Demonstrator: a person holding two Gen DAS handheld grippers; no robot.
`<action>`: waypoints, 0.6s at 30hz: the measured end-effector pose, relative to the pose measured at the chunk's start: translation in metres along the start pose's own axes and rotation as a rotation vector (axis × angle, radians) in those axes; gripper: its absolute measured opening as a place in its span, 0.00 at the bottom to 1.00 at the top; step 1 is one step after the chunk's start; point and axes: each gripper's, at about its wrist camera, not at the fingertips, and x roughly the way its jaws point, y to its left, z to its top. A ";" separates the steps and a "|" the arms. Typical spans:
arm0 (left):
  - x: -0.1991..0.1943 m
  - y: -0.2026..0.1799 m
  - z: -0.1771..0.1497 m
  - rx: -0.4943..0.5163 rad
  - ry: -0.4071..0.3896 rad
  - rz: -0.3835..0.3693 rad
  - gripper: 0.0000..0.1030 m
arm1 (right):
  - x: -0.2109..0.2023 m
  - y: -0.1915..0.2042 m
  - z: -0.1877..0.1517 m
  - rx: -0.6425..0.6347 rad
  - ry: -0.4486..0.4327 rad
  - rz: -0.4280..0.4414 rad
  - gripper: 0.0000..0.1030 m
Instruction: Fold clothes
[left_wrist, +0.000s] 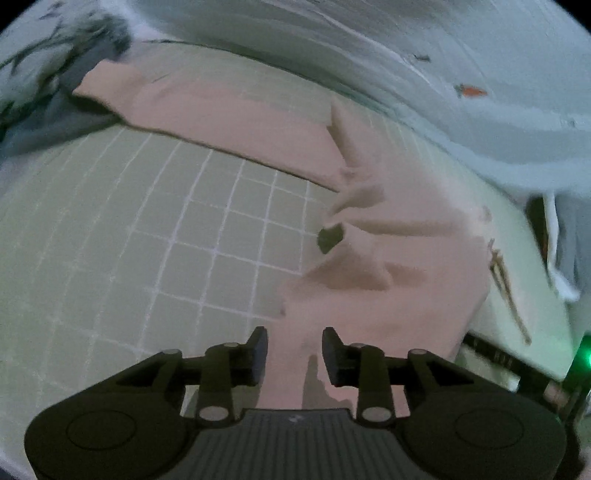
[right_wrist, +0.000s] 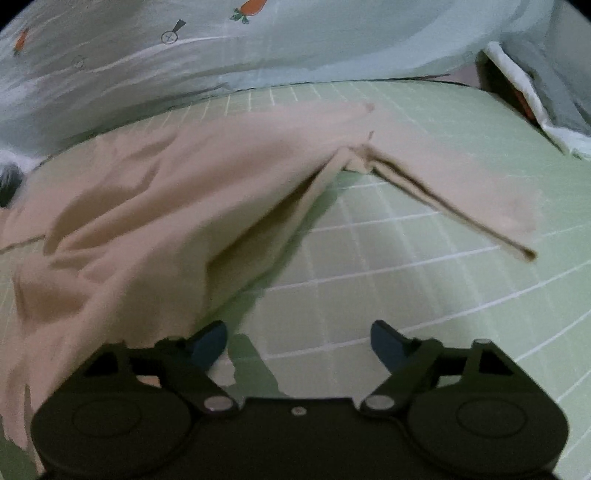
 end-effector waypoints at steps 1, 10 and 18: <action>0.001 0.003 0.002 0.023 0.004 0.003 0.38 | 0.001 0.005 0.001 0.018 -0.010 0.002 0.78; 0.005 0.023 0.015 0.101 0.027 -0.031 0.42 | 0.012 0.034 0.007 0.095 -0.047 0.037 0.53; 0.020 0.010 0.010 0.116 0.080 -0.063 0.44 | 0.013 0.042 0.013 0.063 -0.031 0.142 0.41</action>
